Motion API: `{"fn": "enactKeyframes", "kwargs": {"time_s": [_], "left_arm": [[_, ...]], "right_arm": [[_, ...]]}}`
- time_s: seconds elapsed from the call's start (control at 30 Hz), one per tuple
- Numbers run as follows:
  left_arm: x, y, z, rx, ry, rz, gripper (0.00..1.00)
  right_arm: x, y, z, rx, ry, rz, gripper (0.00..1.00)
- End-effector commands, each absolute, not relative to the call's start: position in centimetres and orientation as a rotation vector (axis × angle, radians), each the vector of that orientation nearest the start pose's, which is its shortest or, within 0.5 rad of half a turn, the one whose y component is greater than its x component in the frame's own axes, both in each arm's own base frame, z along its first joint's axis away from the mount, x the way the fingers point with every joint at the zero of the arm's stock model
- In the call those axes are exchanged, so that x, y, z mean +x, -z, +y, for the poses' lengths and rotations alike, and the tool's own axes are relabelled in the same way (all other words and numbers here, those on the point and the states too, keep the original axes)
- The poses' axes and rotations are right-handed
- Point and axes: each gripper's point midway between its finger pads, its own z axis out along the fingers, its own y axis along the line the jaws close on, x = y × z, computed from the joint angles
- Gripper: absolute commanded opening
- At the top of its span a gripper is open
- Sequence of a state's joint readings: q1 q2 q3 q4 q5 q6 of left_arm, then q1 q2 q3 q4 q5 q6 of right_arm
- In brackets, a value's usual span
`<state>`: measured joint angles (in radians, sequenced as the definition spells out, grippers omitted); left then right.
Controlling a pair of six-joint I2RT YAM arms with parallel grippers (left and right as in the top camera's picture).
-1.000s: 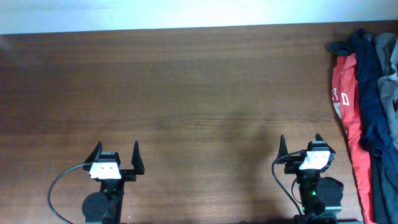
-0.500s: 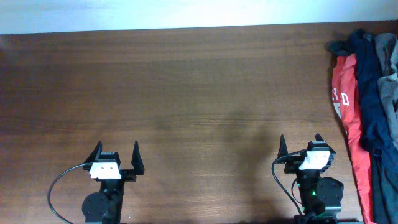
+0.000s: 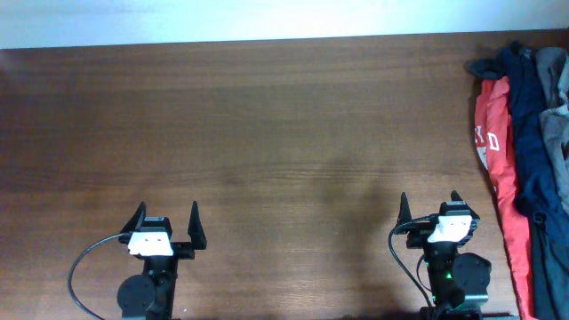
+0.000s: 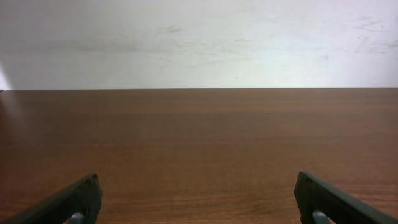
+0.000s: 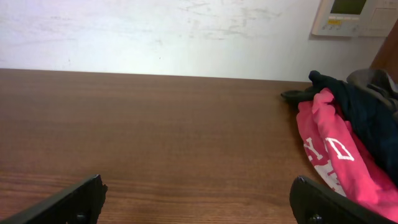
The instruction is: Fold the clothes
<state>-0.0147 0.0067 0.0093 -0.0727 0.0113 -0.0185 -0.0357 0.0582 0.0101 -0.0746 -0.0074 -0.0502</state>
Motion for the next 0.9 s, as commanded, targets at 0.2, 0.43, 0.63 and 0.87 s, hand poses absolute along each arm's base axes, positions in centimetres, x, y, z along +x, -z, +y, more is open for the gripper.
{"fn": "enactKeyframes", "kwargs": {"time_s": [0.2, 0.43, 0.63, 0.87], "left_arm": [[24.6, -15.6, -0.9, 0.033, 0.038, 1.651, 0.99], [24.6, -15.6, -0.9, 0.033, 0.038, 1.651, 0.99], [24.6, -15.6, -0.9, 0.034, 0.039, 1.651, 0.99], [24.6, -16.3, 0.3, 0.007, -0.045, 1.621, 0.99]], "right_arm": [[24.8, -14.2, -1.0, -0.004, 0.071, 1.708, 0.99], [24.8, -14.2, -1.0, -0.004, 0.071, 1.708, 0.99], [24.8, -14.5, -1.0, -0.004, 0.072, 1.696, 0.99], [24.9, -14.9, -0.1, -0.044, 0.025, 1.681, 0.99]]}}
